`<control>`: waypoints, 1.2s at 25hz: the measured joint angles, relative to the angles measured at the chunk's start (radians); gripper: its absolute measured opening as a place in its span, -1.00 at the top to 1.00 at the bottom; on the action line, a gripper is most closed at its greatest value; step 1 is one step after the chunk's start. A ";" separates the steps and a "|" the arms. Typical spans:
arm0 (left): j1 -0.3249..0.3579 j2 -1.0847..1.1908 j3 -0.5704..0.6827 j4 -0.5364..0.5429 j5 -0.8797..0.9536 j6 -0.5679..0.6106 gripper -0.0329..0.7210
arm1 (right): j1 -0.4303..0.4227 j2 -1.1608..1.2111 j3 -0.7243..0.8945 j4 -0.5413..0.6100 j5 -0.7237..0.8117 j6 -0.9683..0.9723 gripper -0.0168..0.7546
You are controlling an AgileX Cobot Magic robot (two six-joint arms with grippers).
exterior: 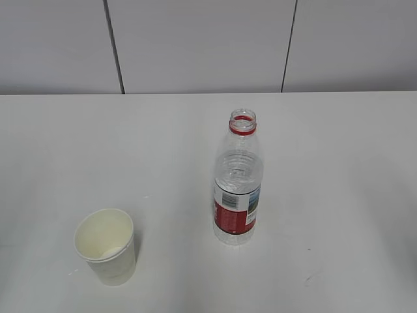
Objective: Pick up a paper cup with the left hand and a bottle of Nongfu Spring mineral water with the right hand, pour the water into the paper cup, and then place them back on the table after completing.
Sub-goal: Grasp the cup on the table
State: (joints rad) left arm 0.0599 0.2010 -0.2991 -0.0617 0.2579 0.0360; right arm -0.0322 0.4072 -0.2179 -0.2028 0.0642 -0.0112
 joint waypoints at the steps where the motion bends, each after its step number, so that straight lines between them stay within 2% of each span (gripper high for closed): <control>1: 0.000 0.021 0.000 0.002 -0.018 0.002 -0.47 | 0.000 0.009 0.000 0.000 -0.014 0.000 -0.29; 14: 0.000 0.313 0.060 0.062 -0.357 0.002 -0.45 | 0.000 0.189 0.000 -0.002 -0.172 0.000 -0.29; 21: 0.000 0.346 0.098 0.062 -0.474 0.002 -0.44 | 0.000 0.360 0.000 -0.006 -0.334 0.019 -0.29; 30: 0.000 0.347 0.106 0.084 -0.551 -0.020 -0.41 | 0.000 0.564 0.000 -0.165 -0.610 0.051 -0.29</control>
State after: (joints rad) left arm 0.0599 0.5480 -0.1934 0.0224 -0.2934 0.0158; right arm -0.0322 0.9712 -0.2179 -0.3680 -0.5461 0.0402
